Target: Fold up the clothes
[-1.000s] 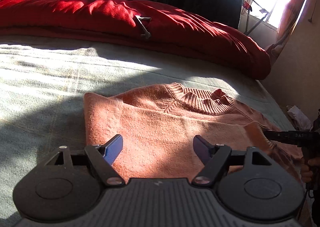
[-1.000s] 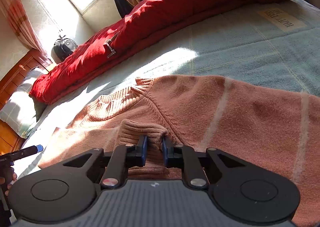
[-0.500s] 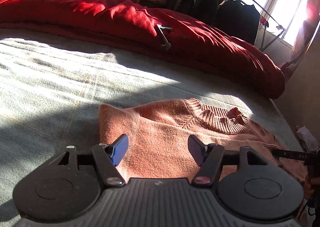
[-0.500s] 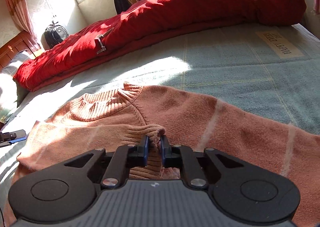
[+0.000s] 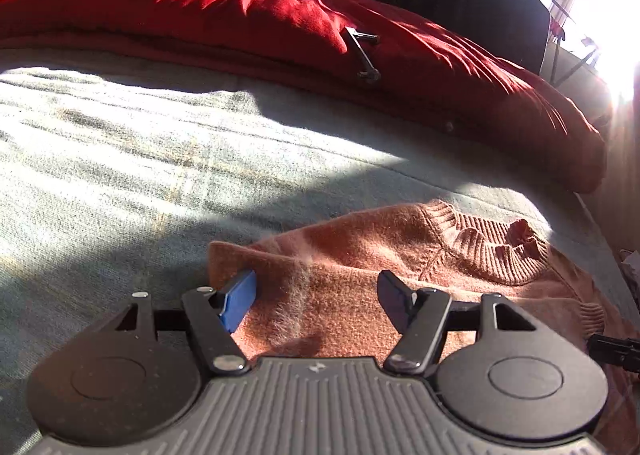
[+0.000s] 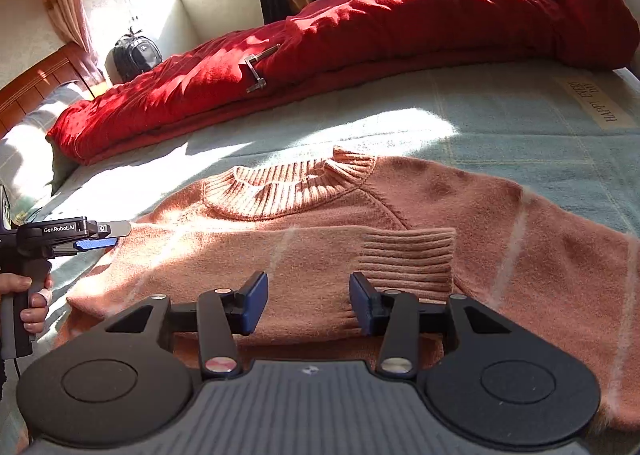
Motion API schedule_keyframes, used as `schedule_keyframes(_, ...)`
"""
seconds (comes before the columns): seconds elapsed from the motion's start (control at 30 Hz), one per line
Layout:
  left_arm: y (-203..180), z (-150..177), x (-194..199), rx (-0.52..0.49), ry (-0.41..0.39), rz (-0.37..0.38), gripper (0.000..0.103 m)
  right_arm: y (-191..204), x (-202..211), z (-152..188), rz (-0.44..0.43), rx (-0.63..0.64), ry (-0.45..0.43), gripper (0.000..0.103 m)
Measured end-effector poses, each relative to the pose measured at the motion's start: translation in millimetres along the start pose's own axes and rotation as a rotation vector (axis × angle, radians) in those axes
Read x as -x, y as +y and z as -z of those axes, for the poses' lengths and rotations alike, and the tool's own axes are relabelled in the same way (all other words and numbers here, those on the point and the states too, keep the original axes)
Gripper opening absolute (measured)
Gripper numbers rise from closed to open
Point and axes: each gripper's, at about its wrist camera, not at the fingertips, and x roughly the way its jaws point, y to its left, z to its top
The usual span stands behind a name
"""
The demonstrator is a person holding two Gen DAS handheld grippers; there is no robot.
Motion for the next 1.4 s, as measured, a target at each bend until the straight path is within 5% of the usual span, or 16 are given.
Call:
schedule_keyframes(0.2, 2, -17, 2, 0.028, 0.006, -0.022, 0.066, -7, -6, 12, -0.009, -0.101, 0.005, 0.056)
schedule_keyframes(0.43, -8, 30, 63, 0.004, 0.009, 0.179, 0.069, -9, -6, 13, -0.036, -0.136, -0.003, 0.063)
schedule_keyframes(0.6, -3, 67, 58, -0.062, 0.03, 0.165, 0.069, -7, -9, 14, -0.039, -0.132, -0.006, 0.069)
schedule_keyframes(0.9, -35, 63, 71, -0.178, 0.038, 0.134, 0.07, 19, 2, 6, -0.066, -0.075, -0.02, 0.073)
schedule_keyframes(1.13, -20, 72, 69, -0.131, 0.03, 0.131, 0.072, 15, -8, 20, -0.046, -0.047, 0.023, 0.075)
schedule_keyframes(1.4, -45, 67, 72, -0.117, 0.013, 0.172, 0.072, 25, 1, 5, -0.159, -0.136, -0.025, 0.082)
